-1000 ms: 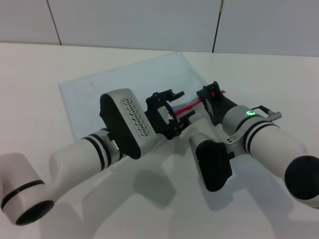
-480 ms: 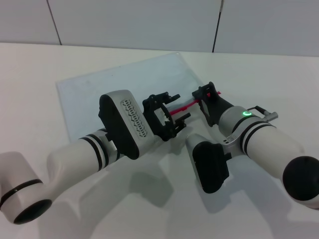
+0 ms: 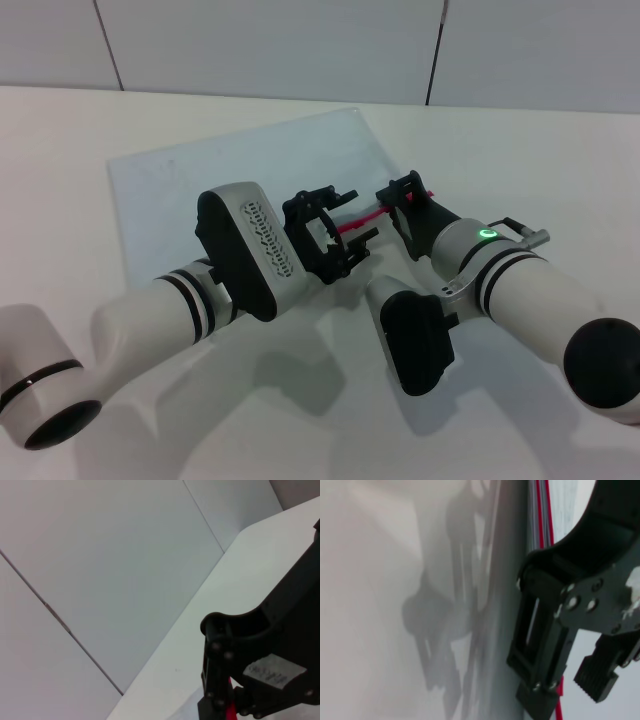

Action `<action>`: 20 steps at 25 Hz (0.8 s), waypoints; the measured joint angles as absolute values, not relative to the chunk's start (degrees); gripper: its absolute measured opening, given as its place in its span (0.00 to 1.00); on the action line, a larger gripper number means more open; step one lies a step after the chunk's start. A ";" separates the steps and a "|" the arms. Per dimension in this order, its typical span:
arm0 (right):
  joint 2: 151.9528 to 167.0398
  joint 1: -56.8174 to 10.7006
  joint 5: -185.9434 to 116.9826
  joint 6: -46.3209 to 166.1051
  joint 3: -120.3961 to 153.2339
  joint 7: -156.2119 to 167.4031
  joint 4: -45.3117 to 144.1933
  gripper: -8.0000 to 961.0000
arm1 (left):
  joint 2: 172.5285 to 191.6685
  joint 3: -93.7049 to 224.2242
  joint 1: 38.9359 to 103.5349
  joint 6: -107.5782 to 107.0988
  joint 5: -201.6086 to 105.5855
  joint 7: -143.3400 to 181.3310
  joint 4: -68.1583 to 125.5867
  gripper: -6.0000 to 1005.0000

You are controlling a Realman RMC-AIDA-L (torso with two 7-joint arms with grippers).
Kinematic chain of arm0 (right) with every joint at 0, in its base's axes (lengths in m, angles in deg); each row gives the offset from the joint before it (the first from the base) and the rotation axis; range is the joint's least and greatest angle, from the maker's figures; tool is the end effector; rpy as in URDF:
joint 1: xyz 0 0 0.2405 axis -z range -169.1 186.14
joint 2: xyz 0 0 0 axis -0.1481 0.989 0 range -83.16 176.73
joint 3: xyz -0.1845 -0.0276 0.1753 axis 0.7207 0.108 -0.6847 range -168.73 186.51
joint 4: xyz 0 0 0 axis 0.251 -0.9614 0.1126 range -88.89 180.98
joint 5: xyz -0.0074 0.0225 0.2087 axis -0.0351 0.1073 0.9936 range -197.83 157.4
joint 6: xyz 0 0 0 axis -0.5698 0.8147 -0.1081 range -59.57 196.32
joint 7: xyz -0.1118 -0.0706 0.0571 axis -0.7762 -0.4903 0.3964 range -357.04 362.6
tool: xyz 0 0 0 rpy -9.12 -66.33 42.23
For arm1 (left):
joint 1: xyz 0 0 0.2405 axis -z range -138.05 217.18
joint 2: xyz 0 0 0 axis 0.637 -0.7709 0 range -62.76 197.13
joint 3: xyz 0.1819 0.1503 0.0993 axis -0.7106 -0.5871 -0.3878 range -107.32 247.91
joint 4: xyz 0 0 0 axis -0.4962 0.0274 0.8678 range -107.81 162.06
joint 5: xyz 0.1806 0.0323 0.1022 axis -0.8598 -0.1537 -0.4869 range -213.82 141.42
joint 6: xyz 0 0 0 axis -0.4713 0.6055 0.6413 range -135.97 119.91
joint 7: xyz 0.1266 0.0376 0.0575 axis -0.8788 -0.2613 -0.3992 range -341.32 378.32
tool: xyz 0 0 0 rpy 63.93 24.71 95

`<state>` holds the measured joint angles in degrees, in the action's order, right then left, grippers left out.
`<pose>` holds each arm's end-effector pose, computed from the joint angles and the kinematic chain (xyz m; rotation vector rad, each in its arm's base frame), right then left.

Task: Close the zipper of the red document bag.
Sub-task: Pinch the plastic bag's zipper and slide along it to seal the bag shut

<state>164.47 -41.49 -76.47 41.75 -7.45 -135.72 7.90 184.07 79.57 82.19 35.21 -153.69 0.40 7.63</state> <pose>0.1841 0.3788 -0.1530 -2.0235 -1.0928 -0.6206 -0.2344 0.3654 -0.1204 -2.2885 0.1501 -0.2515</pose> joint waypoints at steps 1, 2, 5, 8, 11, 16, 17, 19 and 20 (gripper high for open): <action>164.44 -41.49 -76.46 41.75 -7.45 -135.72 7.70 0.06 | 184.08 79.54 82.19 35.13 -153.70 0.40 7.63 0.51; 164.43 -41.49 -76.46 41.75 -7.45 -135.72 7.58 0.06 | 184.08 79.52 82.19 35.03 -153.70 0.39 7.63 0.51; 164.39 -41.49 -76.46 41.75 -7.45 -135.72 7.33 0.06 | 184.08 79.52 82.19 34.76 -153.71 0.19 7.63 0.51; 164.32 -41.49 -76.46 41.75 -7.39 -135.79 6.88 0.06 | 184.08 79.52 82.15 34.73 -153.71 -0.24 7.62 0.51; 164.28 -41.49 -76.47 41.75 -7.29 -135.88 6.85 0.05 | 184.08 79.52 82.06 34.72 -153.71 -0.32 7.61 0.51; 164.29 -41.49 -76.55 41.75 -6.76 -135.83 6.85 0.06 | 184.08 79.52 82.02 34.68 -153.71 -0.35 7.61 0.51; 164.29 -41.49 -76.55 41.75 -6.75 -135.83 6.84 0.06 | 184.08 79.52 82.00 34.68 -153.71 -0.58 7.62 0.51; 164.29 -41.49 -76.55 41.75 -6.75 -135.83 6.85 0.06 | 184.08 79.52 81.89 34.68 -153.71 -1.36 7.65 0.50; 164.30 -41.49 -76.55 41.75 -6.75 -135.83 6.84 0.06 | 184.08 79.52 81.78 34.68 -153.71 -2.07 7.65 0.49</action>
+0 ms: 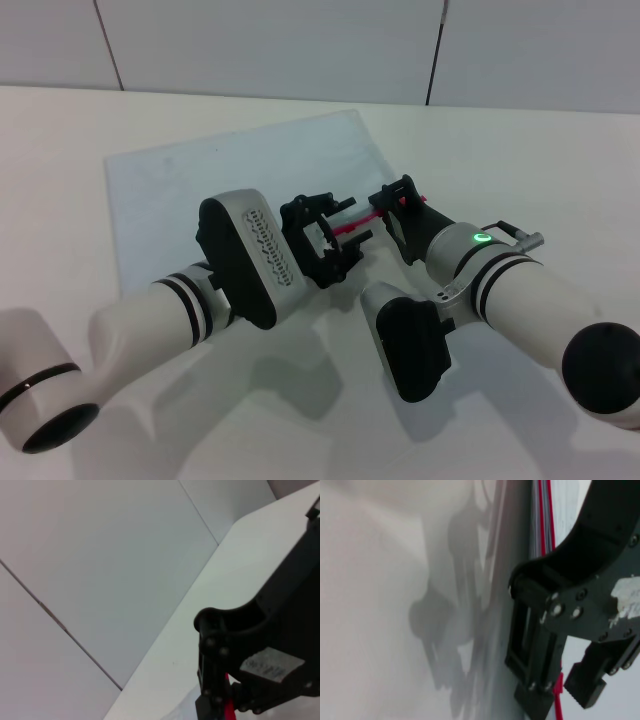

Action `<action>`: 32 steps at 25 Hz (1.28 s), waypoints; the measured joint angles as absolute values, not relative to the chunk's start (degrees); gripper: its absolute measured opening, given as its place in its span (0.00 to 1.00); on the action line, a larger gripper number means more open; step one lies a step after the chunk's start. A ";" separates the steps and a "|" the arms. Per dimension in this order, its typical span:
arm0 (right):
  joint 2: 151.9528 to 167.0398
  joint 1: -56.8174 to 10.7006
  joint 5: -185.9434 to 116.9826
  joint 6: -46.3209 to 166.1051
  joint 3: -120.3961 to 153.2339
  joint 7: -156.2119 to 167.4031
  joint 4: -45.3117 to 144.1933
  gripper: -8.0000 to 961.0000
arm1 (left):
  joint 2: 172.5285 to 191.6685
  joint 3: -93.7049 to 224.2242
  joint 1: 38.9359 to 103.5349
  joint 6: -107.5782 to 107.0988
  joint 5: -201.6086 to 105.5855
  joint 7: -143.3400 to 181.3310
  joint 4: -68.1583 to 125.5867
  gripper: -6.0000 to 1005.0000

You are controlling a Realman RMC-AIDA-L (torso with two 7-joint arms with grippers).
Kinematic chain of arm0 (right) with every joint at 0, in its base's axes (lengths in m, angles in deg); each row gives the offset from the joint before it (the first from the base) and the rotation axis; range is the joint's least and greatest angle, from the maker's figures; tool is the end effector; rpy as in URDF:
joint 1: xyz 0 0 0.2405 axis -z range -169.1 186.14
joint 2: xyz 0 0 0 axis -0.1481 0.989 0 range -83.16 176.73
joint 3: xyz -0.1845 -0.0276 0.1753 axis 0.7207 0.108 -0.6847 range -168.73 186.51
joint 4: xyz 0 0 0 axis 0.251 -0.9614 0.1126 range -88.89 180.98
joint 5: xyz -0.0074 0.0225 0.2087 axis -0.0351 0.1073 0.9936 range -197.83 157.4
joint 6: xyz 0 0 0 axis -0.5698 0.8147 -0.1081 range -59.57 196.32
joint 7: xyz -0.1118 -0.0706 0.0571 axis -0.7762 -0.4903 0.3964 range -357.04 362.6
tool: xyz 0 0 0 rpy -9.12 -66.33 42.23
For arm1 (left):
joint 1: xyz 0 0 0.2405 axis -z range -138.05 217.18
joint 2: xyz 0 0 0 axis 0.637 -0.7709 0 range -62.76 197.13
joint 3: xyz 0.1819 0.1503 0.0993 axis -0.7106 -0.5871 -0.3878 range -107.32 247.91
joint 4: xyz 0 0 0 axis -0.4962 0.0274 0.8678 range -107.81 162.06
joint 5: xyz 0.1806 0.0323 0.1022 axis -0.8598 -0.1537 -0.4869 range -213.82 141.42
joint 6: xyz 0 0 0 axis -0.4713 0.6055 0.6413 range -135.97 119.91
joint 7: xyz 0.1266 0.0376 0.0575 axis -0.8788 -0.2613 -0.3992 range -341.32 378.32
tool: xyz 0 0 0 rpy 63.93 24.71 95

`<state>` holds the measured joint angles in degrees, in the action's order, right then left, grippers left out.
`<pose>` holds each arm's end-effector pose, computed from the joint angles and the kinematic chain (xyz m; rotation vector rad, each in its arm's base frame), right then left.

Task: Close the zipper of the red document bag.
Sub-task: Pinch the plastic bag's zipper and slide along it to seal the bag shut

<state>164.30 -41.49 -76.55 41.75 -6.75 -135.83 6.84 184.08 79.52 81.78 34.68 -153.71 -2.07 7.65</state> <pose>0.1813 0.3748 -0.1559 -2.0297 -1.1130 -0.6058 -0.2383 0.3636 -0.1210 -2.2875 0.1881 -0.2148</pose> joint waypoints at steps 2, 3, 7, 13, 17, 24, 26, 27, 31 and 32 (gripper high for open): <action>164.30 -41.48 -76.55 41.75 -6.75 -135.83 6.85 0.06 | 184.09 79.52 81.62 34.68 -153.71 -2.96 7.64 0.47; 164.30 -41.47 -76.55 41.75 -6.75 -135.79 6.84 0.05 | 184.11 79.52 81.57 34.68 -153.71 -3.20 7.63 0.45; 164.29 -41.48 -76.55 41.75 -6.75 -135.74 6.84 0.05 | 184.14 79.52 81.39 34.74 -153.71 -3.29 7.61 0.38; 164.29 -41.49 -76.55 41.75 -6.75 -135.75 6.85 0.05 | 184.16 79.52 81.39 35.05 -153.71 -3.33 7.61 0.29; 164.29 -41.48 -76.55 41.75 -6.69 -135.79 6.85 0.05 | 184.17 79.52 81.38 35.09 -153.71 -3.90 7.61 0.25; 164.29 -41.44 -76.55 41.75 -6.66 -135.83 6.85 0.05 | 184.17 79.52 81.32 35.05 -153.70 -4.12 7.61 0.16; 164.29 -41.43 -76.55 41.75 -6.66 -135.86 6.85 0.05 | 184.17 79.52 81.31 35.05 -153.71 -4.11 7.61 0.14; 164.29 -41.42 -76.55 41.75 -6.66 -135.89 6.84 0.05 | 184.17 79.52 81.31 35.07 -153.71 -4.12 7.61 0.13; 164.30 -41.40 -76.55 41.78 -6.66 -135.94 6.85 0.05 | 184.17 79.52 81.22 35.12 -153.71 -4.11 7.61 0.10; 164.30 -41.40 -76.55 41.79 -6.66 -135.94 6.85 0.05 | 184.17 79.52 81.21 35.12 -153.71 -4.11 7.61 0.10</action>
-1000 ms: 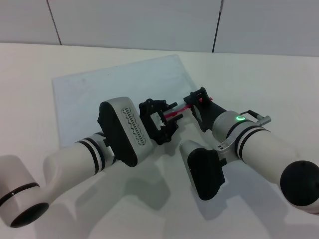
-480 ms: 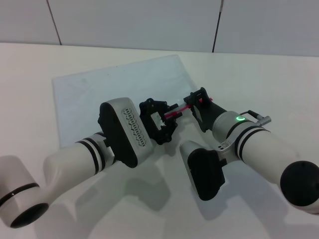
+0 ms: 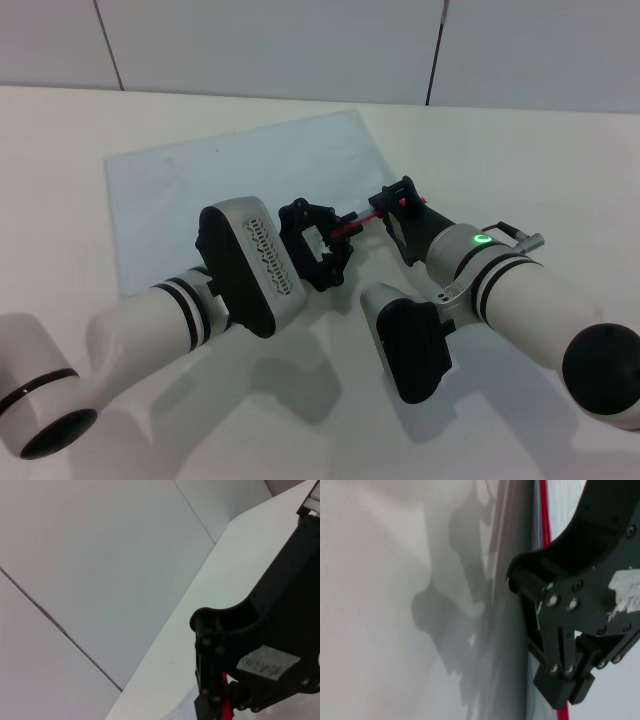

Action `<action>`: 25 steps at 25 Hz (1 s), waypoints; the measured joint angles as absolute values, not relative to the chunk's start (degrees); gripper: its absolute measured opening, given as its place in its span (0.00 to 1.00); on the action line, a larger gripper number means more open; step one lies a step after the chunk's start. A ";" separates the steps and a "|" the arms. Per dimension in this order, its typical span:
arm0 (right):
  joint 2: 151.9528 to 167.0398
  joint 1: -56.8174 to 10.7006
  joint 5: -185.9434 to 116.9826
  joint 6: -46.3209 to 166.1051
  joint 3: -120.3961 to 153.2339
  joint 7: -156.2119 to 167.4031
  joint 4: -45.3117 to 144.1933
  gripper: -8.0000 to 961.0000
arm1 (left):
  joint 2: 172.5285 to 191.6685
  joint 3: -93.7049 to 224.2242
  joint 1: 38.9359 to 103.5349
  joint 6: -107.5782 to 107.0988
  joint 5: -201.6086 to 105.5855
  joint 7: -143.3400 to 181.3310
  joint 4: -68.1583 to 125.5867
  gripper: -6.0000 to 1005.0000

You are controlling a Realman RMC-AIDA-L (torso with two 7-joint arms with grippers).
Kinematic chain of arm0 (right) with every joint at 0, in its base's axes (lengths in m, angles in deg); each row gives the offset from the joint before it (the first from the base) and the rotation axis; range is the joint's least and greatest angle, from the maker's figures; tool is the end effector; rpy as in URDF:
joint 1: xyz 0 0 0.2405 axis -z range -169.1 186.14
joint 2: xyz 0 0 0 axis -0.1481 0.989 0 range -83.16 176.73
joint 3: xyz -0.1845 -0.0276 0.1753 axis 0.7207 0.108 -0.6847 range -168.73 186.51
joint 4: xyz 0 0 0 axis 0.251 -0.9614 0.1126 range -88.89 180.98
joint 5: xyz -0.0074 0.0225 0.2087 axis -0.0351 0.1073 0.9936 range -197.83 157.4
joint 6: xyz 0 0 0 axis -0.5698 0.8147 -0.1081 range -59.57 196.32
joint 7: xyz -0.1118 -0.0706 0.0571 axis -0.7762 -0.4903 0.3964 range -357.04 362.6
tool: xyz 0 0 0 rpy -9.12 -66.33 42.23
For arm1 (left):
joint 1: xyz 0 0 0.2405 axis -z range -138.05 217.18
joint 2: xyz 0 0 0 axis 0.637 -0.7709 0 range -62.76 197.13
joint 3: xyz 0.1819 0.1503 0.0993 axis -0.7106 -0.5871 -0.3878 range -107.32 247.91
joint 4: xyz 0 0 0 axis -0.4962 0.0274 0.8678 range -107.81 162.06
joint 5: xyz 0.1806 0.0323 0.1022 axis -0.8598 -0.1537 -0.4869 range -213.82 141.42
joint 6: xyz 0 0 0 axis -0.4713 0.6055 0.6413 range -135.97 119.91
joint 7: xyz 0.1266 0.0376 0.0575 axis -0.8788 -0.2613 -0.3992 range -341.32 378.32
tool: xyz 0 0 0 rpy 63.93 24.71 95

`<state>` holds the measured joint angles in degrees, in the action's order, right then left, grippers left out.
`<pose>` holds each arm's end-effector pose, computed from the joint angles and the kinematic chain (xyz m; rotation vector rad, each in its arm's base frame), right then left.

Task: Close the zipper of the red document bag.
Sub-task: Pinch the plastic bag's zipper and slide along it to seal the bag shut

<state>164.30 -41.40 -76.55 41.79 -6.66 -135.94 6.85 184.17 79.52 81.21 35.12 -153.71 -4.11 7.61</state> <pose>0.1821 0.3743 -0.1561 -2.0307 -1.1156 -0.6079 -0.2403 0.3608 -0.1214 -2.2809 0.2197 -0.2018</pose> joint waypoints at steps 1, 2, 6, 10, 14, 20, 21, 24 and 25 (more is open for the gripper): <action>164.29 -41.40 -76.55 41.81 -6.66 -135.95 6.85 0.05 | 184.17 79.52 81.21 35.11 -153.71 -4.10 7.61 0.09; 164.29 -41.40 -76.55 41.85 -6.65 -135.96 6.86 0.05 | 184.17 79.53 81.21 35.10 -153.70 -4.10 7.59 0.09; 164.29 -41.40 -76.55 42.57 -6.58 -135.87 7.11 0.05 | 184.17 79.66 81.06 35.02 -153.56 -4.09 7.52 0.09; 164.29 -41.43 -76.55 42.81 -6.64 -135.67 7.33 0.05 | 184.17 79.91 80.74 35.10 -153.43 -4.51 7.41 0.10; 164.28 -41.45 -76.55 42.81 -6.82 -135.64 7.41 0.05 | 184.17 79.96 80.65 35.12 -153.30 -5.23 7.23 0.10; 164.16 -41.48 -76.42 42.81 -7.43 -135.61 8.28 0.05 | 184.17 79.84 80.59 35.12 -153.26 -5.25 7.18 0.11; 164.15 -41.48 -76.34 42.80 -7.58 -135.60 8.58 0.05 | 184.17 79.82 80.59 35.12 -153.26 -5.26 7.18 0.11; 164.14 -41.49 -76.20 42.71 -8.26 -135.59 9.43 0.05 | 184.17 79.74 80.60 35.11 -153.26 -5.28 7.17 0.12; 164.13 -41.48 -76.15 42.62 -8.53 -135.59 9.65 0.05 | 184.17 79.74 80.60 35.11 -153.26 -5.28 7.17 0.12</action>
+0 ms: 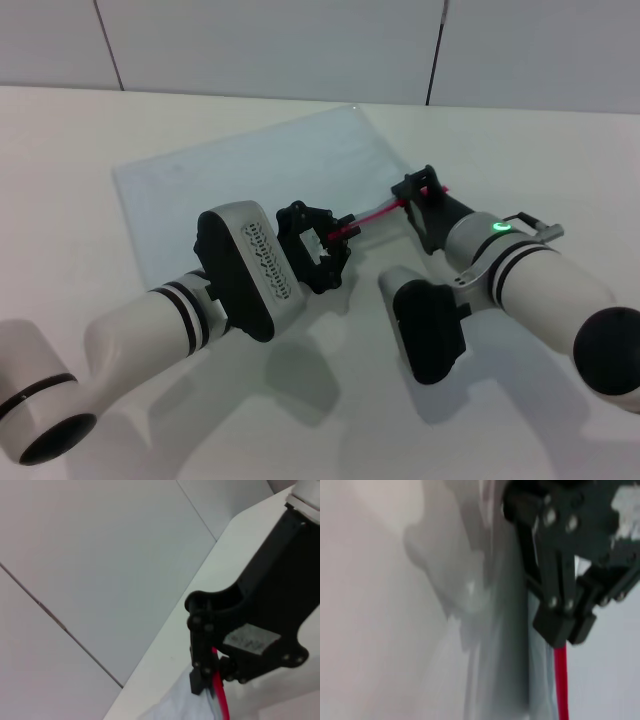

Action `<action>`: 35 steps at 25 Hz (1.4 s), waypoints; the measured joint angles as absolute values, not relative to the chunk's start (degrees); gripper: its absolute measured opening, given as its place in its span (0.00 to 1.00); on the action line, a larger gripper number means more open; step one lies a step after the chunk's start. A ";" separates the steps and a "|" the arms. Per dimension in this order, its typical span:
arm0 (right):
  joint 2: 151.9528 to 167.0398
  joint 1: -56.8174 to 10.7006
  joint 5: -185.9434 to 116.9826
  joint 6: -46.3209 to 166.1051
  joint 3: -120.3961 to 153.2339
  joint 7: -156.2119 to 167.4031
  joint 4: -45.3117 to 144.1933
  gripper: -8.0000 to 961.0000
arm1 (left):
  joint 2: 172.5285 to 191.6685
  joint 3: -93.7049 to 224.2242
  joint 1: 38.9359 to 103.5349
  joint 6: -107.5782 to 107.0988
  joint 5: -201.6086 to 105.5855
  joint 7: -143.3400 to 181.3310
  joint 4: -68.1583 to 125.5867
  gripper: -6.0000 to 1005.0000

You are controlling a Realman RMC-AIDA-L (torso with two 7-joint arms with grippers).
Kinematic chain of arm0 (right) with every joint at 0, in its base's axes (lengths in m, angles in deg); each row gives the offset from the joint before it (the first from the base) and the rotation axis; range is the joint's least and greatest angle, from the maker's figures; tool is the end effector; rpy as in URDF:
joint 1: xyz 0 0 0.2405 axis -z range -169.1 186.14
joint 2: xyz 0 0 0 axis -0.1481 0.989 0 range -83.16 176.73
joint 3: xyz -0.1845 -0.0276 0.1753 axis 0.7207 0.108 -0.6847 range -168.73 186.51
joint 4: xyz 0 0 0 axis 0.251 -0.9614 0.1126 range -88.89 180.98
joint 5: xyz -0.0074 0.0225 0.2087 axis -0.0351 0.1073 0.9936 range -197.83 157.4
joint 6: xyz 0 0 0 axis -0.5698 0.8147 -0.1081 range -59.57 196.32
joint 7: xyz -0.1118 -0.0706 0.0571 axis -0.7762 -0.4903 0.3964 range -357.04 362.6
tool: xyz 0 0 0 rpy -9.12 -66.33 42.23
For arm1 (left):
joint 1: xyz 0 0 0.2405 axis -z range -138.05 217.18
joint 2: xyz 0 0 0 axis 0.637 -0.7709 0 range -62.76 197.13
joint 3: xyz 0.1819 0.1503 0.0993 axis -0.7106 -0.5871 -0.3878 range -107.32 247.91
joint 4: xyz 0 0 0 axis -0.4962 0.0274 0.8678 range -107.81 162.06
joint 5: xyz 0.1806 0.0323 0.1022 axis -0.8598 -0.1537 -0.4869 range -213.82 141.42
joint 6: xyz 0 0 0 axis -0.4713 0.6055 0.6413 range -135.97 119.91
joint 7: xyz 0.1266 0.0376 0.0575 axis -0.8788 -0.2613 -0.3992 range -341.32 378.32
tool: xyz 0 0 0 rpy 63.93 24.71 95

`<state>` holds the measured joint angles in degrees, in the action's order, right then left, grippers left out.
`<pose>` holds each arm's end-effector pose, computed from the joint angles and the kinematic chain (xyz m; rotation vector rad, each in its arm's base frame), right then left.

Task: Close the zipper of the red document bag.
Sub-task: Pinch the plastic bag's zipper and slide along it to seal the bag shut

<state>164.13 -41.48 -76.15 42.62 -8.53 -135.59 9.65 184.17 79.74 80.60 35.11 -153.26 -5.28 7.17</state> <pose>0.1923 0.3869 -0.1454 -2.0213 -1.0627 -0.6527 -0.2425 0.3582 -0.1219 -2.2755 0.2171 -0.1958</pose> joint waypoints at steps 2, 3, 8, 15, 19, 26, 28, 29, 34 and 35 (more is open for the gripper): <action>164.08 -41.35 -76.03 42.49 -9.07 -135.58 10.17 0.05 | 184.17 79.67 80.55 35.10 -153.26 -5.29 7.17 0.12; 164.05 -41.26 -76.02 42.48 -9.41 -135.58 10.47 0.05 | 184.17 79.65 80.48 35.07 -153.26 -5.30 7.17 0.12; 164.02 -40.75 -76.02 42.23 -10.75 -135.44 11.92 0.05 | 184.17 79.61 80.09 35.08 -153.29 -5.32 7.12 0.13; 163.80 -39.14 -75.96 42.01 -12.25 -135.32 12.57 0.05 | 184.17 79.51 79.74 35.15 -153.35 -5.33 7.08 0.14; 163.71 -38.45 -75.95 42.01 -13.09 -135.30 12.69 0.05 | 184.17 79.51 79.32 35.16 -153.49 -5.32 7.08 0.15; 163.66 -37.08 -75.98 41.98 -15.04 -135.29 13.92 0.05 | 184.16 79.52 78.99 35.15 -153.54 -5.37 7.08 0.16; 163.63 -36.70 -76.02 41.98 -15.45 -135.29 14.00 0.05 | 184.16 79.52 78.94 35.15 -153.60 -5.39 7.08 0.16; 163.62 -36.58 -76.03 41.98 -15.57 -135.29 14.01 0.05 | 184.16 79.52 78.92 35.15 -153.63 -5.40 7.08 0.16; 163.58 -36.45 -76.29 42.05 -15.64 -135.29 13.87 0.03 | 184.16 79.52 78.69 35.18 -153.71 -5.40 7.08 0.17; 163.57 -36.45 -76.32 42.12 -15.64 -135.29 13.79 0.03 | 184.16 79.52 78.64 35.18 -153.72 -5.40 7.08 0.17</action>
<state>163.57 -36.45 -76.32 42.12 -15.64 -135.29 13.79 184.16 79.52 78.64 35.18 -153.72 -5.40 7.08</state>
